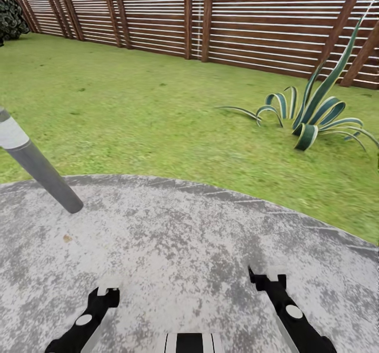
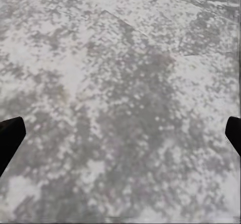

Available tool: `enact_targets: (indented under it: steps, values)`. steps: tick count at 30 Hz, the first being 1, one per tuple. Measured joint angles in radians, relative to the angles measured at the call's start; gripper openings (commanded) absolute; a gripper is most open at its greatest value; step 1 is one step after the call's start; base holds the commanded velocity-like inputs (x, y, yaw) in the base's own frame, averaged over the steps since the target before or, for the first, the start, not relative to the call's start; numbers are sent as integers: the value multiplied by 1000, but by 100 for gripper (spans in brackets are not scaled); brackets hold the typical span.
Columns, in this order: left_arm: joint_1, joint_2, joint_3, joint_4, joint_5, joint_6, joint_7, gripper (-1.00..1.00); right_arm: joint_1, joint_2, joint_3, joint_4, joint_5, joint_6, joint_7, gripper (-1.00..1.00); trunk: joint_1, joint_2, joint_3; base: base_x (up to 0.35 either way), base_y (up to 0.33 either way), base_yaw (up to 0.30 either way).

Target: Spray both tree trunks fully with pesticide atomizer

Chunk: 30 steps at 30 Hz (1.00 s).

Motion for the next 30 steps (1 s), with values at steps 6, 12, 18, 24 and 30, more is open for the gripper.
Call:
enact_targets:
  steps: [6,12,18,24,30]
  values:
    - [61,11,1,4,2,-1,0,-100,37,-1,-1,147,-1,-63,-1,100,-3,1,33,0,0,-77]
    - [105,11,0,8,2,-1,2,-100,45,0,-1,343,-3,-273,-1,100,-5,3,65,0,0,-15]
    - [133,11,9,8,3,-2,5,-100,46,2,1,462,-3,-379,-1,100,-8,4,98,0,0,-1]
    - [148,7,41,10,1,-3,2,-100,47,4,2,488,-2,-394,0,100,-11,6,125,0,0,0]
    - [149,7,42,22,0,-3,2,-100,47,2,1,489,-3,-393,0,100,-13,7,148,0,0,0]
